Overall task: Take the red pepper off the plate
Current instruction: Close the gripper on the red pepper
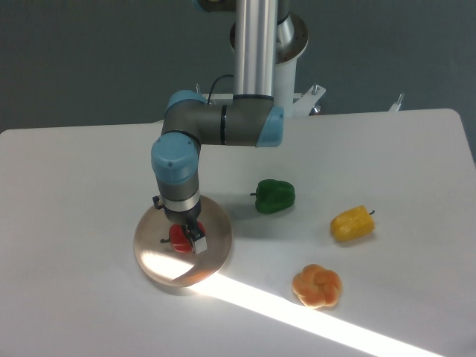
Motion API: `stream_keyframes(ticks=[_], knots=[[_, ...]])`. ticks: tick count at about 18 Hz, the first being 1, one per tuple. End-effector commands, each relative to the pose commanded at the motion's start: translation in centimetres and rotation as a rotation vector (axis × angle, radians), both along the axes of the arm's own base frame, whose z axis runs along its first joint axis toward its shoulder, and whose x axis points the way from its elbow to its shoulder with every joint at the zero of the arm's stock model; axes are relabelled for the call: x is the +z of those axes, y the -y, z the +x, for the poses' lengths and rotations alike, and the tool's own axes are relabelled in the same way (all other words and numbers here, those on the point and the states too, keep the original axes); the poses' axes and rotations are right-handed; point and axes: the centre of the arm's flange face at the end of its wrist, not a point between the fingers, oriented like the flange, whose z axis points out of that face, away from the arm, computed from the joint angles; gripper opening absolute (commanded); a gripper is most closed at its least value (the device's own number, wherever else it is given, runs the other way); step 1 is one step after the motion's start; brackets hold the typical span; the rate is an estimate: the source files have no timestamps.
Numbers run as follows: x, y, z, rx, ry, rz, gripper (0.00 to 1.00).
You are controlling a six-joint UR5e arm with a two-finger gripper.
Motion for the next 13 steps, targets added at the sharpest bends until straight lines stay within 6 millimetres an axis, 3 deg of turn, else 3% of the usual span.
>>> stream_keyframes(ticks=[2,4,9,13], knots=[[0.1,0.0,0.0,-0.002,-0.001,0.001,0.81],[0.2,0.0,0.0,-0.005,-0.002,0.003,0.71],[0.5,0.0,-0.2,-0.008,-0.006,0.008,0.61],[2.0,-0.1,-1.0,-0.002,-0.017,0.03,0.55]])
